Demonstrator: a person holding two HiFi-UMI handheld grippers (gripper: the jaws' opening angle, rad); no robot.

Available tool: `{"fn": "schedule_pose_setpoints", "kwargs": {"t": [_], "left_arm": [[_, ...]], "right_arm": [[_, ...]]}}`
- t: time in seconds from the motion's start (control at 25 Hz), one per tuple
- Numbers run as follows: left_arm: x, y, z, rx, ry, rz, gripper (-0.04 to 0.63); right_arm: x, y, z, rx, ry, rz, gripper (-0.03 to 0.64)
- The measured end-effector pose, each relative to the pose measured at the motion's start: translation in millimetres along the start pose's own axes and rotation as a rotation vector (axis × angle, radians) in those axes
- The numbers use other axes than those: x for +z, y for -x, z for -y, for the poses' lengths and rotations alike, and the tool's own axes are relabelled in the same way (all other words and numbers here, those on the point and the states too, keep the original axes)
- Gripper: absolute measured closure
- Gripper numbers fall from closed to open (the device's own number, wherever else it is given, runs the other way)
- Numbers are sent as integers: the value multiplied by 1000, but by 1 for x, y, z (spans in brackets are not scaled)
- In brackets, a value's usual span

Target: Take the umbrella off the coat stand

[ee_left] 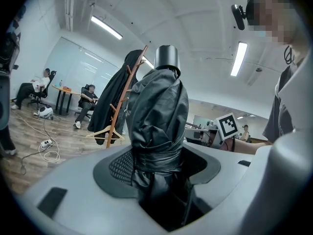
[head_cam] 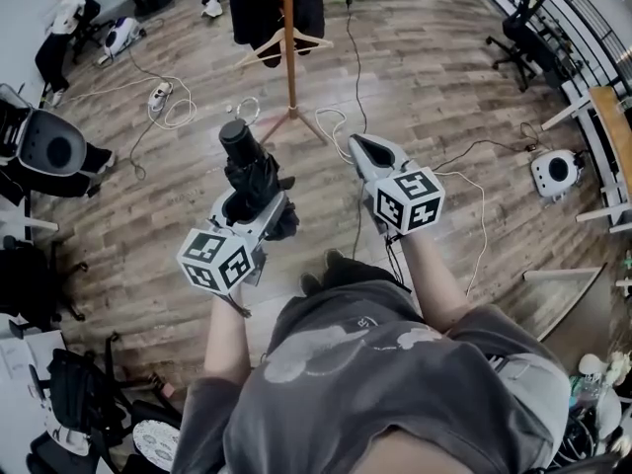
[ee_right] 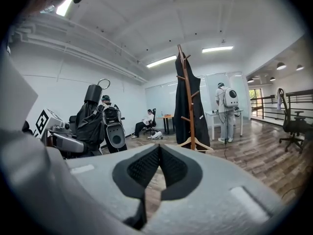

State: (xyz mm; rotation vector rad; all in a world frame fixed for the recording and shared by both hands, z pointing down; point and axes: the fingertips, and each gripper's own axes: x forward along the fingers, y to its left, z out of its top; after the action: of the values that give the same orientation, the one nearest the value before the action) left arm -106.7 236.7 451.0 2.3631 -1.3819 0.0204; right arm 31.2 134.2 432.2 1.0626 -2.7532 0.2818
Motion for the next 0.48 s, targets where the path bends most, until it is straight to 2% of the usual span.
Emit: {"fn": "schedule_pose_setpoints", "kwargs": {"t": [0.24,0.48], "left_arm": [[-5,3,-8,29,13,-5,322],[-16,-15,10,54,42,-14,322]], "right_arm": [[-2,-10,-10,45,15,-2,620],[-9,3,19,57,0,-11,620]]}}
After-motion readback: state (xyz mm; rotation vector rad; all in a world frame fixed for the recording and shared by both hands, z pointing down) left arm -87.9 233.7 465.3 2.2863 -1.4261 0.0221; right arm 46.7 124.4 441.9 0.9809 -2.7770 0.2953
